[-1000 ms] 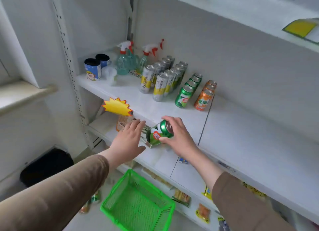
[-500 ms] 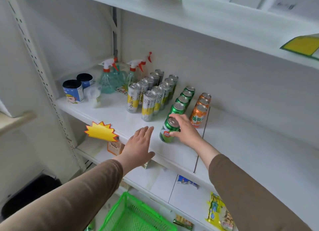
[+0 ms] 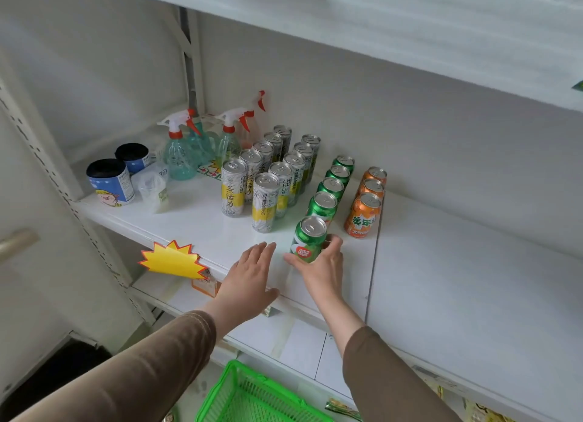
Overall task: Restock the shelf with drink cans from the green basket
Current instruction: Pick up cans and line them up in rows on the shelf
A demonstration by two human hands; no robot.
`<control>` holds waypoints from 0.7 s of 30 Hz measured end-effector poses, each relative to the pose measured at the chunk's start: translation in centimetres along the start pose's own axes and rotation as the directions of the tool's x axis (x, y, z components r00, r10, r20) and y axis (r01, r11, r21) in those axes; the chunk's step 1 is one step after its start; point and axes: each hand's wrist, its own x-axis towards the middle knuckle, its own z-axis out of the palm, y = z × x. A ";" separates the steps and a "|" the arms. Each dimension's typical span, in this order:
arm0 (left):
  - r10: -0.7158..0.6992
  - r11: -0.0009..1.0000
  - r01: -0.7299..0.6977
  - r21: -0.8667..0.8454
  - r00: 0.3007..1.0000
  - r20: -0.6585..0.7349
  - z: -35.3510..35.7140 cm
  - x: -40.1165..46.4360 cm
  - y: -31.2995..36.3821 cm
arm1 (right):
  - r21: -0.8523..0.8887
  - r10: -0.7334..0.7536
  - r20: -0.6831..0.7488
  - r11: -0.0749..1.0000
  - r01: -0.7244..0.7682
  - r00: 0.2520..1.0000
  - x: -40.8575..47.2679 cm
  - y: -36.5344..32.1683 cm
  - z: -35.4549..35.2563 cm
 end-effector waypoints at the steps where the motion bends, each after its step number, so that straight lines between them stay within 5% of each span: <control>1: 0.001 1.000 -0.001 -0.005 1.000 -0.001 0.0 0.2 -0.1 | -0.033 0.016 -0.012 0.999 -0.016 1.000 0.2 -0.1 0.3; 21: -0.005 1.000 0.005 0.011 1.000 -0.030 0.2 -2.6 -3.3 | 0.096 0.048 -0.117 0.995 -0.036 0.992 -0.3 0.4 0.8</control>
